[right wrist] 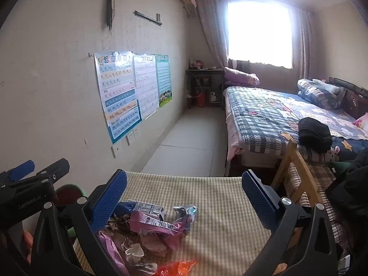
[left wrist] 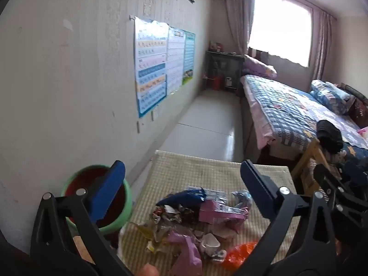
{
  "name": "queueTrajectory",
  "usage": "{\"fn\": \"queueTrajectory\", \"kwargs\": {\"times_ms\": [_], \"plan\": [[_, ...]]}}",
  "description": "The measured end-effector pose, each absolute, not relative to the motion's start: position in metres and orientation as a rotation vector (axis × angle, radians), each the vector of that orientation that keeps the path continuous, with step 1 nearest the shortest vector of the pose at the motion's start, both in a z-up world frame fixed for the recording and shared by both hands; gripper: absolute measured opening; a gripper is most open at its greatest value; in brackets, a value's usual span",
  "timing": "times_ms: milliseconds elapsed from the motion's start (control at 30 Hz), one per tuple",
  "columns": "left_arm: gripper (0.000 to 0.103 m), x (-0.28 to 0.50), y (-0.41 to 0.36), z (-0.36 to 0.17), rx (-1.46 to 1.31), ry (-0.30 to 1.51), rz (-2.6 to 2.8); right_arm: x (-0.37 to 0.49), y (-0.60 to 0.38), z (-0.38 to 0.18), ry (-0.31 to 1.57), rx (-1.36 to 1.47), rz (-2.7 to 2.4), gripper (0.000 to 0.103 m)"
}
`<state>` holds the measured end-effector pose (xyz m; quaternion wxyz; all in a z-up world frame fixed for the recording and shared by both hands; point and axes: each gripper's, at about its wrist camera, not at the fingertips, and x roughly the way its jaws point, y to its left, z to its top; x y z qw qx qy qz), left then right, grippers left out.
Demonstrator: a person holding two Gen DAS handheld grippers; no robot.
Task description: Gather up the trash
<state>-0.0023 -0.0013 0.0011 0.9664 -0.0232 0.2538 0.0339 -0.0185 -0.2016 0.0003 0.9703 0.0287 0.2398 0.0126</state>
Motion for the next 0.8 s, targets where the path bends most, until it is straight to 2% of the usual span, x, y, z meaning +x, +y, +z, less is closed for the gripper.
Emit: {"fn": "queueTrajectory", "kwargs": {"times_ms": [100,300,500,700,800], "plan": [[0.098,-0.013,-0.004,-0.003,-0.04,0.493,0.095,-0.019,-0.202,0.0,0.48,0.065,0.023,0.096],[0.098,0.0,0.007,0.002,-0.11,0.582,0.136,-0.017,-0.196,-0.002,0.482,0.065,0.026,0.096],[0.098,-0.007,0.01,0.006,-0.144,0.483,0.069,-0.018,-0.196,0.004,0.469,0.072,0.024,0.096],[0.098,-0.006,-0.005,0.005,-0.006,0.485,0.134,-0.018,-0.201,0.005,0.468,0.083,0.025,0.096],[0.098,-0.004,-0.001,0.006,-0.034,0.502,0.113,-0.018,-0.201,0.006,0.466,0.08,0.026,0.096]]}}
